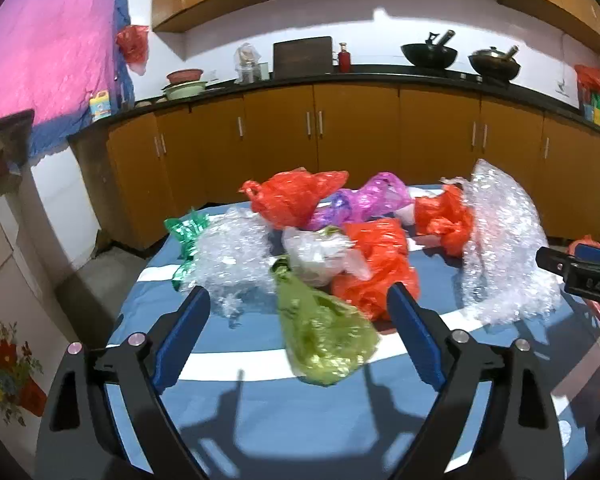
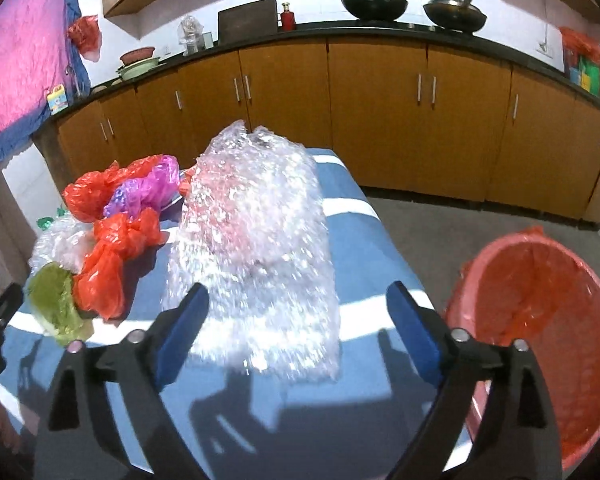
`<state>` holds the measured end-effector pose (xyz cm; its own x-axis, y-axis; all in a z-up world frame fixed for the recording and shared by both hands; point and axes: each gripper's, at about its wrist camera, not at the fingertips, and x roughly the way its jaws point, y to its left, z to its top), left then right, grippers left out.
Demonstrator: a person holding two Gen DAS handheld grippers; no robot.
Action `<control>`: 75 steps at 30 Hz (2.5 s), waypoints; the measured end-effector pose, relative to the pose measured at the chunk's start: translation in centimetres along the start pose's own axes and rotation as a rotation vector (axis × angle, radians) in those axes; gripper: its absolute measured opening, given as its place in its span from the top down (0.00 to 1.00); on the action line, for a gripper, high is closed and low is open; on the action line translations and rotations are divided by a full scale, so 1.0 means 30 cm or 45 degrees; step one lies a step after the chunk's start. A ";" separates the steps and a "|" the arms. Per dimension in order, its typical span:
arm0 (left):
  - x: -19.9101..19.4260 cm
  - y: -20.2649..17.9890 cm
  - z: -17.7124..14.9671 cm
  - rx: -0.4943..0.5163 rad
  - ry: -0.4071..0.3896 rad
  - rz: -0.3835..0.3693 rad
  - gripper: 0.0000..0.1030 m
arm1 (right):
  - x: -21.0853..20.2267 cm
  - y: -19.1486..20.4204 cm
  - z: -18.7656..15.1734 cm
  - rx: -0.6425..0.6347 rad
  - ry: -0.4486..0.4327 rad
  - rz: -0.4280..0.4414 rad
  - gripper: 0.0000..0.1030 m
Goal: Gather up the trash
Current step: 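Return both grippers to the table of bags, then grasp the bubble wrap with the right gripper while the left gripper grasps the green bag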
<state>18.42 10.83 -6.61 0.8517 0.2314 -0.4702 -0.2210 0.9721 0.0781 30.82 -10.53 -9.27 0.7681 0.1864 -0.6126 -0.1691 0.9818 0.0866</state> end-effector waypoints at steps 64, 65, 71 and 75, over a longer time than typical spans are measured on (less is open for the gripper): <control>-0.128 0.128 0.011 -0.127 0.103 -0.227 0.99 | -0.265 0.002 -0.064 -0.012 -0.066 0.153 0.94; -0.139 0.129 0.015 -0.126 0.095 -0.226 0.99 | -0.276 0.003 -0.065 -0.013 -0.071 0.159 0.94; -0.214 0.143 0.063 -0.134 0.025 -0.227 0.99 | -0.335 0.003 -0.060 -0.008 -0.109 0.182 0.94; -0.261 0.143 0.095 -0.128 -0.025 -0.232 0.99 | -0.366 0.004 -0.047 0.003 -0.130 0.195 0.94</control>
<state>12.15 13.30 -0.08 0.8910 0.0536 -0.4509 -0.1078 0.9896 -0.0953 21.49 -12.51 -3.65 0.7920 0.3366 -0.5094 -0.2876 0.9416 0.1750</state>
